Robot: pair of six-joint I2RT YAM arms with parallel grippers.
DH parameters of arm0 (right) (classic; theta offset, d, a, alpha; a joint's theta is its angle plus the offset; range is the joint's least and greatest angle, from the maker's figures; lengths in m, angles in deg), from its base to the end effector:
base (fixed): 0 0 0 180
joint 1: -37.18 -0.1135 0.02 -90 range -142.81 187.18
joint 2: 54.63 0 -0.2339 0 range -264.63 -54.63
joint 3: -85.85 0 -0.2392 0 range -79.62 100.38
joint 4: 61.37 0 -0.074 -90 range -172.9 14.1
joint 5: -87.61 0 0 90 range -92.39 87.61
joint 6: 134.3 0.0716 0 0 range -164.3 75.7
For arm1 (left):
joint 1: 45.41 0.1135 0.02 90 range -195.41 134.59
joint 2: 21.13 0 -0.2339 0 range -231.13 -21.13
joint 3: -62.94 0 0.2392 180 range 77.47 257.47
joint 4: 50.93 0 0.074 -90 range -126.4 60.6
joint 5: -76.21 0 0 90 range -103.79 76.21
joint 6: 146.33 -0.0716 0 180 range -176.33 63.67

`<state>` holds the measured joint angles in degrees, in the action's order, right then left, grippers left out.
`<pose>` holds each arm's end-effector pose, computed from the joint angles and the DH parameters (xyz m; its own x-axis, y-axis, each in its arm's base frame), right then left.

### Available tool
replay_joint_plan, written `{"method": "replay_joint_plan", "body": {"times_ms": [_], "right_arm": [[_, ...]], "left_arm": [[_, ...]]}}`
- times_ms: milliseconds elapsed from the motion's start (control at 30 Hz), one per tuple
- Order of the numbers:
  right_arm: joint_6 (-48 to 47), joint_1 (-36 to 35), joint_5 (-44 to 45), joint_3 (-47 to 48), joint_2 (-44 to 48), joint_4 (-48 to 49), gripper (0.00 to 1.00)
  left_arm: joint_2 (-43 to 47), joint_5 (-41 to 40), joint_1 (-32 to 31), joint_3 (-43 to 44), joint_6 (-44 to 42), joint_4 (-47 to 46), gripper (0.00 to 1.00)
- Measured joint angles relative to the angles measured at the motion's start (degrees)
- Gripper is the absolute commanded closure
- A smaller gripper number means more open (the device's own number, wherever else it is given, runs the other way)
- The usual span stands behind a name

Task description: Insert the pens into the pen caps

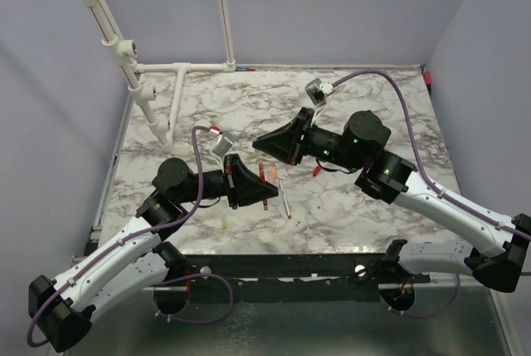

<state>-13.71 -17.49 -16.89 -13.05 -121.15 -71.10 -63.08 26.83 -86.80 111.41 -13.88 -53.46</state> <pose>0.1595 0.2560 0.4004 -0.4333 0.2407 -0.8685 -0.8290 0.2716 0.4888 0.1271 -0.1741 0.3172 -0.5772 -0.1742 -0.7978 0.8059 0.0363 -0.5910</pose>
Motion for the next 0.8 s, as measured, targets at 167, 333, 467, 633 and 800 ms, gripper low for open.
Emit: {"method": "replay_joint_plan", "body": {"times_ms": [167,333,467,633,800], "right_arm": [[-0.1,0.0,-0.2,0.0,0.0,0.0,0.99],[-0.2,0.0,-0.2,0.0,0.2,-0.2,1.00],[-0.2,0.0,-0.3,0.0,0.2,-0.2,0.99],[-0.3,0.0,-0.3,0.0,0.6,-0.2,0.99],[-0.6,0.0,-0.3,-0.6,1.4,-0.2,0.99]], "left_arm": [[0.0,0.0,0.0,0.0,0.0,0.0,1.00],[0.0,0.0,0.0,0.0,0.0,0.0,1.00],[0.0,0.0,0.0,0.0,0.0,0.0,1.00],[-0.2,-0.1,0.0,0.0,0.0,-0.1,1.00],[-0.3,-0.1,0.0,0.0,0.0,-0.1,1.00]]}}
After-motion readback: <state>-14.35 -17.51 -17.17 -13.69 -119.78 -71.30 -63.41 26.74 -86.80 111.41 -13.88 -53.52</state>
